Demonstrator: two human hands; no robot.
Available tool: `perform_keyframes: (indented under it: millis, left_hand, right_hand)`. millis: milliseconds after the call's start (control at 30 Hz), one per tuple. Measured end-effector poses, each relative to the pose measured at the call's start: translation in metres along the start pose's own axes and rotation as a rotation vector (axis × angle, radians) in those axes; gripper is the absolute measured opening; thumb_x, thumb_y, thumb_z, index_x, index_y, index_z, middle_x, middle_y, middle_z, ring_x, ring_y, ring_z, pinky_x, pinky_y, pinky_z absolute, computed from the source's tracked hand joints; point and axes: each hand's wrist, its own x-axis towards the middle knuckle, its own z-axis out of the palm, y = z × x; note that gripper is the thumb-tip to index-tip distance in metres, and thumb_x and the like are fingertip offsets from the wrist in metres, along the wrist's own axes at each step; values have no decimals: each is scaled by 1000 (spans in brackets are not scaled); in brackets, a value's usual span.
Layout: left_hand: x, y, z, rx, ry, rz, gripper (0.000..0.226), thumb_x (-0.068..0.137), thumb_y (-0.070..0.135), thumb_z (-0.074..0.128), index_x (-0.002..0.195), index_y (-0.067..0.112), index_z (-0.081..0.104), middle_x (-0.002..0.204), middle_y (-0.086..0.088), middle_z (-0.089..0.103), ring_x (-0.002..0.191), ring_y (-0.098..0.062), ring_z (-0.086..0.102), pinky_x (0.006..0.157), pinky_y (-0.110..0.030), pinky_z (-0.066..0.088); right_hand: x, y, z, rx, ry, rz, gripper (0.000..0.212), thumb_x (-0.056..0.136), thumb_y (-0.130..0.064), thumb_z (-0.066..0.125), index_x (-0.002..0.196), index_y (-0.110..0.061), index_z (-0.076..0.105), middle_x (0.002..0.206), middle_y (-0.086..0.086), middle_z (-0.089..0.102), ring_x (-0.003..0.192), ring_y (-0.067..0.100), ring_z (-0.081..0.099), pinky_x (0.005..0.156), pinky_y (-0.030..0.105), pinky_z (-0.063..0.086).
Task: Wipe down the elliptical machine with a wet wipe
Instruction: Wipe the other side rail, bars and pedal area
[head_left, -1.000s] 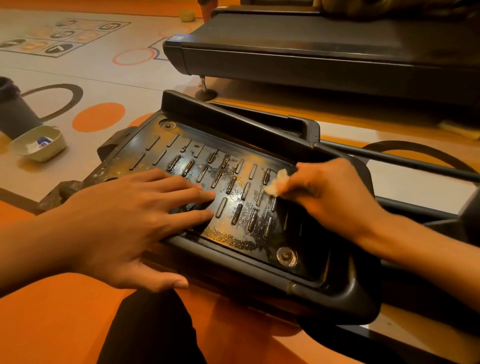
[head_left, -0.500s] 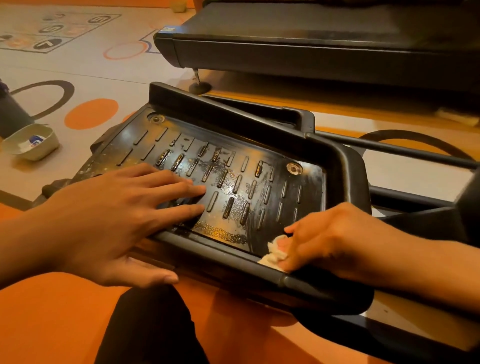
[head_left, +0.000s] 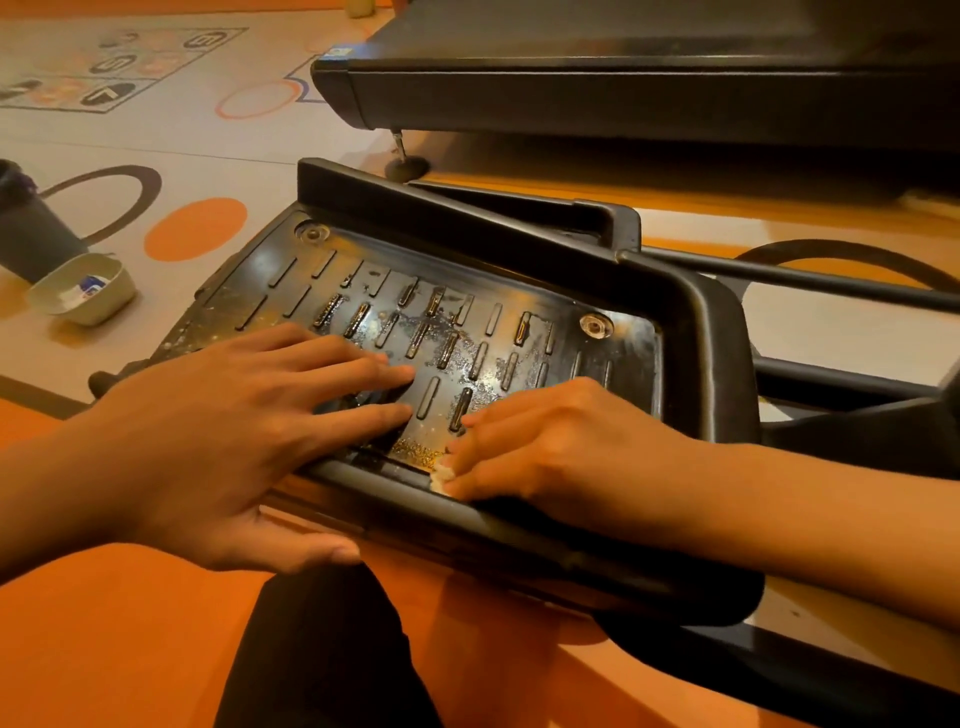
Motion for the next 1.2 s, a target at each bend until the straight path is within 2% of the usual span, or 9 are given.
perform_keyframes:
  millis: [133, 200, 333, 567, 700, 833, 967, 1100, 1200]
  left_hand:
    - [0, 1, -1, -2, -4, -5, 93, 91, 86, 36, 151, 17, 54, 159, -10, 47, 137, -34, 54, 98, -60, 52]
    - [0, 1, 1, -7, 14, -4, 93, 91, 85, 36, 150, 16, 55, 158, -11, 48, 137, -34, 55, 98, -60, 52]
    - [0, -1, 3, 7, 20, -2, 95, 90, 86, 36, 149, 15, 57, 158, -11, 49, 136, -34, 55, 98, -61, 52]
    - [0, 1, 0, 27, 22, 2, 94, 91, 86, 33, 149, 16, 57, 157, -11, 50, 136, -34, 56, 100, -59, 52]
    - [1, 1, 1, 50, 34, 3, 94, 91, 87, 31, 148, 17, 57, 156, -10, 51, 135, -33, 57, 101, -58, 51]
    - [1, 1, 2, 44, 45, 11, 93, 92, 86, 32, 147, 16, 58, 155, -11, 52, 134, -34, 57, 102, -59, 50]
    - [0, 1, 2, 50, 58, 7, 92, 92, 86, 33, 145, 17, 60, 153, -10, 54, 132, -31, 58, 102, -54, 50]
    - [1, 1, 3, 54, 74, 11, 91, 92, 86, 32, 145, 17, 60, 152, -10, 55, 132, -31, 58, 102, -54, 50]
    - [1, 1, 2, 57, 66, 19, 91, 93, 86, 31, 144, 17, 61, 152, -11, 55, 132, -31, 59, 102, -54, 51]
  right_hand:
    - [-7, 3, -4, -16, -33, -10, 20, 97, -15, 64, 104, -13, 82, 100, 3, 78, 101, 20, 72, 110, 44, 47]
    - [-31, 0, -14, -60, -63, 33, 20, 98, -20, 62, 103, -18, 82, 95, -3, 78, 97, 16, 71, 116, 40, 40]
    - [-47, -7, -18, -92, -22, 116, 25, 99, -27, 59, 101, -21, 83, 90, -6, 77, 88, 17, 70, 87, 43, 55]
    - [-5, 5, -2, -178, 93, 194, 16, 90, -19, 70, 102, -17, 82, 81, -1, 74, 73, 19, 66, 67, 35, 52]
    - [-14, 28, -23, -193, 157, 366, 21, 96, -30, 66, 107, -22, 81, 86, -2, 76, 76, 17, 68, 67, 40, 57]
    - [-3, 42, -23, -270, 228, 505, 13, 90, -14, 78, 101, -18, 83, 86, 0, 77, 78, 20, 68, 70, 46, 58]
    - [-10, -11, -10, -232, 184, 483, 20, 95, -21, 63, 96, -20, 83, 73, -2, 69, 69, 14, 56, 63, 18, 35]
    - [-11, -18, -8, -275, 114, 453, 24, 95, -20, 59, 91, -19, 83, 68, -4, 65, 66, 10, 48, 65, 9, 20]
    - [4, 31, -20, -368, 181, 566, 15, 92, -6, 73, 98, -15, 82, 75, 4, 72, 69, 15, 57, 64, 21, 39]
